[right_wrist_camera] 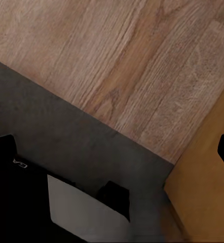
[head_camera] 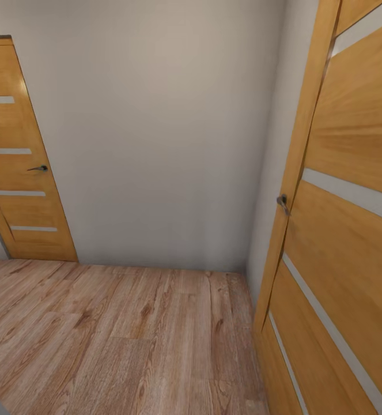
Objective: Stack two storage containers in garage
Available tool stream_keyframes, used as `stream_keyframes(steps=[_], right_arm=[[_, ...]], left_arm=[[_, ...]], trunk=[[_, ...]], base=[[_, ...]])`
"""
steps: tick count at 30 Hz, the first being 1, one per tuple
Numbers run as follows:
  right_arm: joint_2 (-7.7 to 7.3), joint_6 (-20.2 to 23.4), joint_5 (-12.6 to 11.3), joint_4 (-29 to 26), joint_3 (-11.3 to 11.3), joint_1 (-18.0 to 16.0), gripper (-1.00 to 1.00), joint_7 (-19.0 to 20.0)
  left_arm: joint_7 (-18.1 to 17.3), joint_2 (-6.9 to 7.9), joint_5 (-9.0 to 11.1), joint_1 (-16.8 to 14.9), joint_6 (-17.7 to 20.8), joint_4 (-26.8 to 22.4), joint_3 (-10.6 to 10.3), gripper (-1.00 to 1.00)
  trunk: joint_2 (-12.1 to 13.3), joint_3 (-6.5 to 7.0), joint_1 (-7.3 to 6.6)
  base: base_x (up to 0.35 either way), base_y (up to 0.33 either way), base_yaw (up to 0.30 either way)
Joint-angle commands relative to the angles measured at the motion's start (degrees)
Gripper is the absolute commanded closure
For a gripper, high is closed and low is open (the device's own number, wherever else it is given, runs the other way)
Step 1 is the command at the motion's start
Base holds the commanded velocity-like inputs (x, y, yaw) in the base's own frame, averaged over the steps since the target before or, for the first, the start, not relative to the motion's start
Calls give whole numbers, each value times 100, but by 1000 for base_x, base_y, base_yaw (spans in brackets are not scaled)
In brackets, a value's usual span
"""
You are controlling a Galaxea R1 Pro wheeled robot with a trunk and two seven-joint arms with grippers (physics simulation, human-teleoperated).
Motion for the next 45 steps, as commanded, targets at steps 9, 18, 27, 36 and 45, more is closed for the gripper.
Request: stream_keyframes(steps=[9, 18, 27, 36, 45], right_arm=[[-341, -57, -675, 24, -13, 658, -100, 15], [-556, -245, -983, 26, -14, 1043, -100, 12], [-681, -285, -994, 27, -14, 1081, -100, 4], [-741, -289, -994, 27, -14, 1085, -100, 5], [-742, -296, -994, 22, -14, 1085, -100, 3]], left_arm=[[5, 6, 40, 1, -10, -18, 10, -100], [7, 10, 47, -1, -7, -31, 11, -100], [15, 6, 47, 1, -7, -36, 11, -100], [10, 2, 47, 2, -7, -28, 11, -100], [8, 10, 55, -1, -7, -13, 11, -100]], trunk=[[-3, -4, 0], [-3, -4, 0], [-3, -4, 0], [-3, -4, 0], [-3, -4, 0]], base=[[0, 0, 0], [0, 0, 0], [0, 0, 0], [5, 0, 0], [228, 0, 0]])
